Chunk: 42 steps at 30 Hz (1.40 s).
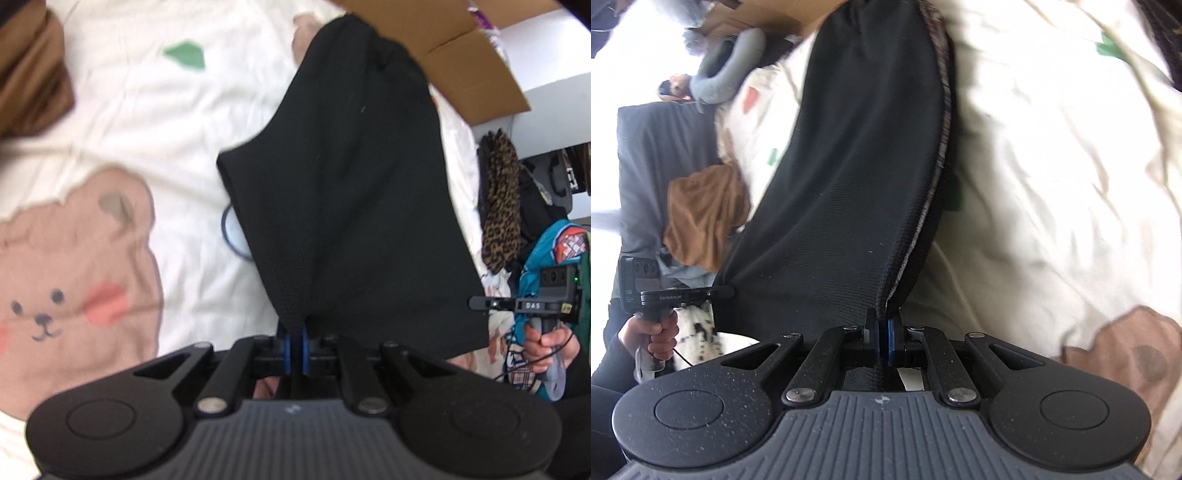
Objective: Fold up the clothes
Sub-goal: 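Press the folded shorts flat with both grippers along the seam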
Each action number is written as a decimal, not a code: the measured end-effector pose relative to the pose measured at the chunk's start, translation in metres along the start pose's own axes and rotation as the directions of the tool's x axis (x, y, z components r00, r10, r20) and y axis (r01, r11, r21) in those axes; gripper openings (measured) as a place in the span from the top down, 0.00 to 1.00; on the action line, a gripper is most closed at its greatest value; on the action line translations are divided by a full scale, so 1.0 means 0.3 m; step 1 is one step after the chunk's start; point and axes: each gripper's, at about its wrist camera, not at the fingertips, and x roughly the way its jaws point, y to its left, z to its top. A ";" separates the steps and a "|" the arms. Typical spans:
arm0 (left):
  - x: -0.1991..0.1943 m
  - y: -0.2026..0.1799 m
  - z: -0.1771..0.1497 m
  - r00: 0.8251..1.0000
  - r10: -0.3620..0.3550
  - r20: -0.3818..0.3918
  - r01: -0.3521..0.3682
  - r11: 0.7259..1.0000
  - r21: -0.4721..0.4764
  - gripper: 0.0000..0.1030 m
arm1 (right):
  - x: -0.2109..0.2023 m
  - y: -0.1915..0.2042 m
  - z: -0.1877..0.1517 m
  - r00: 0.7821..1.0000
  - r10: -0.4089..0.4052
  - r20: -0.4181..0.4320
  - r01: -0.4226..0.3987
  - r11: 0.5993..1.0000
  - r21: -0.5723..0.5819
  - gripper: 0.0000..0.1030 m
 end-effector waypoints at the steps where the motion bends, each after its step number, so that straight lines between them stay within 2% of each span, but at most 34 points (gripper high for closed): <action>1: 0.023 -0.005 -0.002 1.000 -0.002 -0.009 0.002 1.000 -0.002 0.94 | 0.002 -0.007 -0.005 1.000 -0.007 -0.001 0.007 1.000 0.003 0.99; 12: 0.170 0.031 0.008 0.999 -0.005 -0.050 0.004 1.000 -0.022 0.94 | 0.046 -0.080 -0.040 0.998 -0.064 -0.019 0.065 0.998 0.025 0.98; 15: 0.187 0.043 0.009 0.999 -0.013 -0.048 0.011 0.999 -0.040 0.94 | 0.071 -0.102 -0.041 0.998 -0.054 -0.009 0.055 0.998 0.042 0.94; 18: 0.204 0.044 0.012 0.999 -0.018 -0.047 0.016 0.999 -0.047 0.94 | 0.074 -0.135 -0.046 0.999 -0.036 0.010 0.035 0.997 0.074 0.93; 20: 0.211 0.042 0.016 0.999 -0.021 -0.048 0.019 0.999 -0.047 0.94 | 0.076 -0.156 -0.049 1.000 -0.011 0.022 0.009 0.994 0.106 0.87; 22: 0.218 0.041 0.019 0.998 -0.030 -0.047 0.028 0.998 -0.052 0.94 | 0.077 -0.172 -0.048 1.000 0.010 0.030 -0.014 0.991 0.131 0.86; 23: 0.221 0.041 0.020 0.998 -0.035 -0.047 0.032 0.998 -0.055 0.94 | 0.082 -0.178 -0.046 0.999 0.017 0.029 -0.021 0.990 0.140 0.77; 24: 0.224 0.041 0.021 0.998 -0.040 -0.046 0.037 0.998 -0.058 0.94 | 0.087 -0.185 -0.043 0.999 0.026 0.027 -0.030 0.989 0.148 0.76; 28: 0.232 0.033 0.030 0.997 -0.052 -0.049 0.049 0.997 -0.066 0.94 | 0.103 -0.207 -0.029 0.998 0.066 0.017 -0.068 0.982 0.174 0.76; 35: 0.253 -0.002 0.049 0.997 -0.046 -0.054 0.042 0.997 -0.062 0.94 | 0.104 -0.217 -0.015 0.995 0.091 0.033 -0.095 0.978 0.187 0.76; 42: 0.282 -0.036 0.070 0.997 -0.045 -0.058 0.040 0.996 -0.074 0.94 | 0.156 -0.210 0.009 0.990 0.135 0.034 -0.139 0.976 0.171 0.76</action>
